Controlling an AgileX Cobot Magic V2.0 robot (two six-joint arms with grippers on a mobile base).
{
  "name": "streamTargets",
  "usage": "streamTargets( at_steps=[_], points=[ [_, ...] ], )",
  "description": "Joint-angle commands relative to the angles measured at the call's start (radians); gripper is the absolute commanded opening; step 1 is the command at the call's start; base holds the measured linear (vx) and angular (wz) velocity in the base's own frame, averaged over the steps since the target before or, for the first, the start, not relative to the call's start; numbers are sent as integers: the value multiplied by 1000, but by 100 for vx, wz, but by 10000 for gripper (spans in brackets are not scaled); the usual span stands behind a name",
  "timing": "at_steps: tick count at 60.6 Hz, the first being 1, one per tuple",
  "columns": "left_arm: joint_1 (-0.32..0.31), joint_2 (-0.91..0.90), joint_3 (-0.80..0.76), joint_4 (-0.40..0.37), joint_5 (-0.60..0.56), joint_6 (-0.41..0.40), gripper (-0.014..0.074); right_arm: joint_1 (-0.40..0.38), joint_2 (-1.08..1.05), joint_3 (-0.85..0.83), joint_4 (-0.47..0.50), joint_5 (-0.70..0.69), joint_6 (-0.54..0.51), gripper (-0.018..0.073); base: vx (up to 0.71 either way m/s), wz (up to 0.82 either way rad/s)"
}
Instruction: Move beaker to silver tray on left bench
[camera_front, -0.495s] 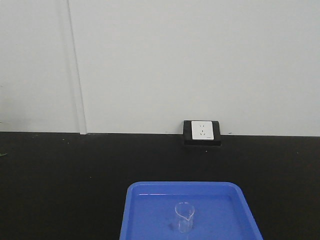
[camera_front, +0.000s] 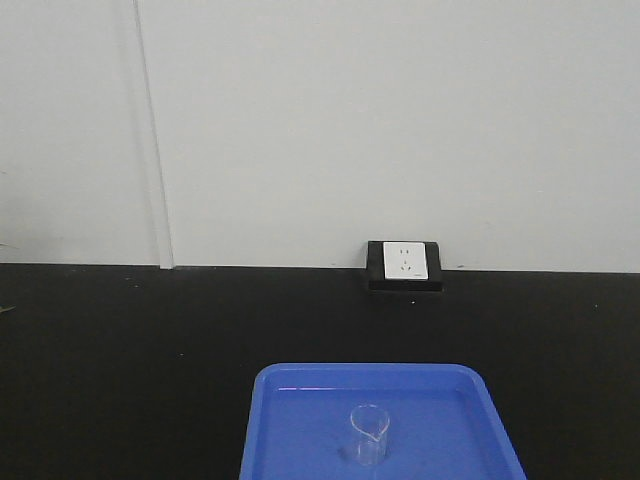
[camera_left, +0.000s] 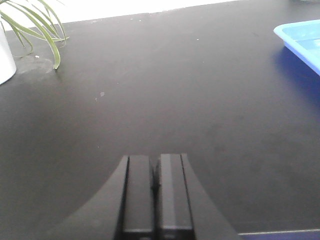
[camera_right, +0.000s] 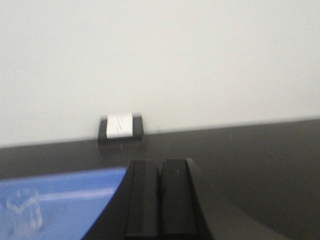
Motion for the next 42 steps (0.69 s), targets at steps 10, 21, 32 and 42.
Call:
streamTargets(
  at_steps=[10,21,32,42],
  points=[
    [-6,-8,20,-3,-76,-2,1,-4,226,-302,-10,-162,-60,-11,0,0],
    [-6,-8,20,-3,-76,-2,1,-4,576,-540,-9,-253,-73,-11,0,0],
    [-6,-8,20,-3,-76,-2,1,-4,833,-662,-8,-246,-69,-11,0,0],
    [-6,-8,20,-3,-76,-2,1,-4,962,-680,-8,-260,-69,-6,0,0]
  ],
)
